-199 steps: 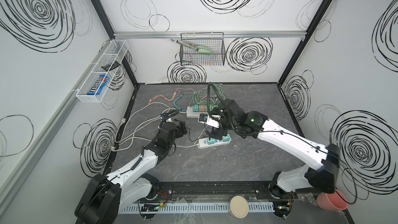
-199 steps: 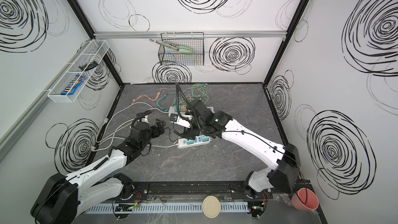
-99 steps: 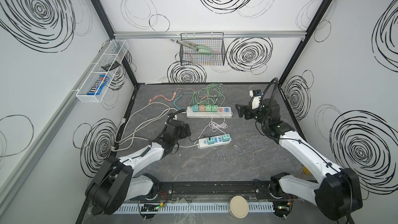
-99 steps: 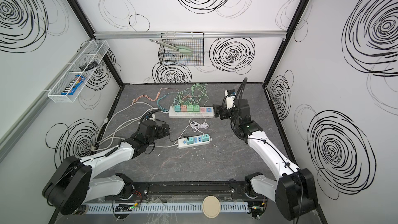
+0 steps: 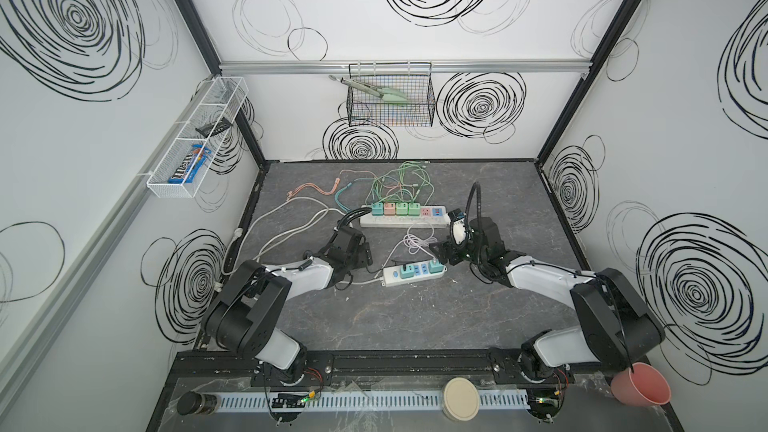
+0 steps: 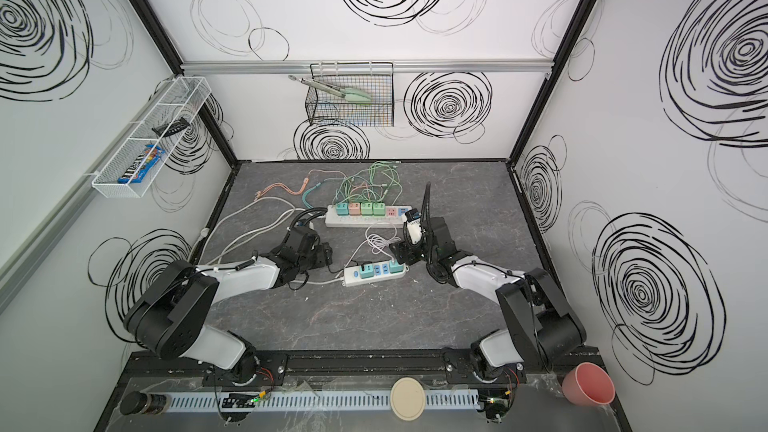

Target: Insert the plug

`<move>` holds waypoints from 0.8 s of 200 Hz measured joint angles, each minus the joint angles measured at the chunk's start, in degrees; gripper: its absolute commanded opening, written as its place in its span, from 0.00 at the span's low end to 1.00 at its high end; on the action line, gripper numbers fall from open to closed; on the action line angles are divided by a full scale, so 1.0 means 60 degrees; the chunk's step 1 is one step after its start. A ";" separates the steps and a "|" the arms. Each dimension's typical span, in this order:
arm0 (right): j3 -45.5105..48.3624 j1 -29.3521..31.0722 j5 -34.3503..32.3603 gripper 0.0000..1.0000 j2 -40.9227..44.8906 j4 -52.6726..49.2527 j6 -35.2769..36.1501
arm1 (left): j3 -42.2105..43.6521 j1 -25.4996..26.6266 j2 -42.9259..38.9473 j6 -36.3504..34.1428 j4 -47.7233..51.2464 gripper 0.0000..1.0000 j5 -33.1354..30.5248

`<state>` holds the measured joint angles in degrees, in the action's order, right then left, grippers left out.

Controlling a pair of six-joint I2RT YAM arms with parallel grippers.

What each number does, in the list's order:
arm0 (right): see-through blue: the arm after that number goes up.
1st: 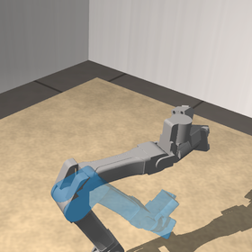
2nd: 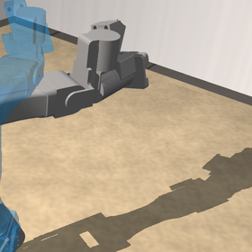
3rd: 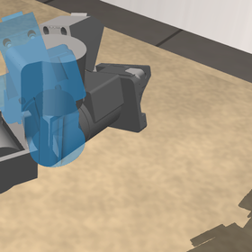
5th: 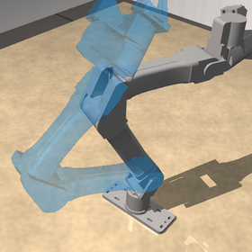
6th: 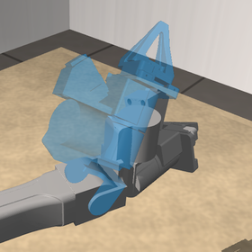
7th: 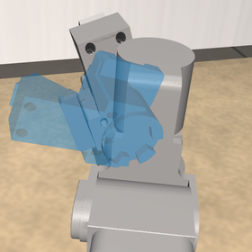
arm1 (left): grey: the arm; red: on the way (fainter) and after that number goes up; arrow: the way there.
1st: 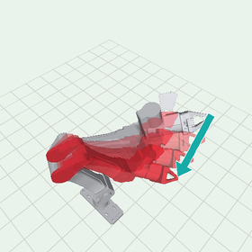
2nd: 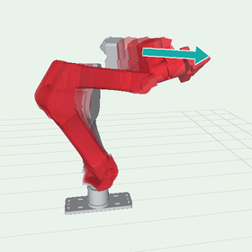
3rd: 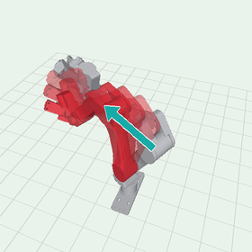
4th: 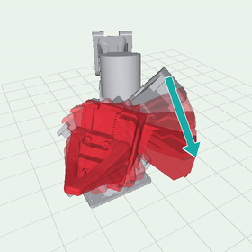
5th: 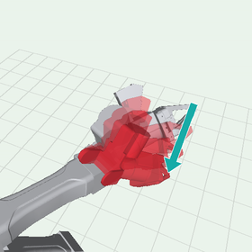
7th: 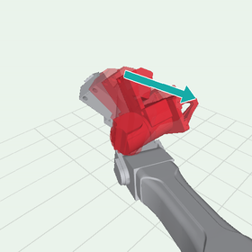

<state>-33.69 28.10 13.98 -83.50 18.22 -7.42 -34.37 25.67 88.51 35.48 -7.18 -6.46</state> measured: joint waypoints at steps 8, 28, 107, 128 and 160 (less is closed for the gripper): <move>-0.0091 0.0135 -0.0208 0.79 -0.0295 0.0113 0.0033 | -0.0091 -0.0025 0.0106 0.0011 -0.0044 0.70 0.0011; -0.0401 0.0299 -0.0688 0.76 -0.1075 0.0561 -0.0055 | -0.0273 -0.0138 0.0328 0.0015 -0.0131 0.60 0.0084; -0.1155 0.0390 -0.2426 0.01 -0.1548 0.1417 -0.0350 | -0.0310 -0.0849 0.0098 -0.0095 0.0084 0.04 0.0550; -0.1104 0.0361 -0.3133 0.00 -0.0342 0.1330 -0.0004 | -0.0157 -0.0892 -0.0703 -0.0131 0.0135 0.00 0.0517; -0.1096 -0.0062 -0.4339 0.00 0.1399 0.1209 0.0441 | 0.0153 -0.1096 -0.1829 -0.0120 0.0131 0.00 0.0397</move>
<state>-40.27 27.73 -12.05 -75.11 25.47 -4.78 -33.45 19.09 77.54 34.76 -6.39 -4.08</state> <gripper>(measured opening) 0.061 0.057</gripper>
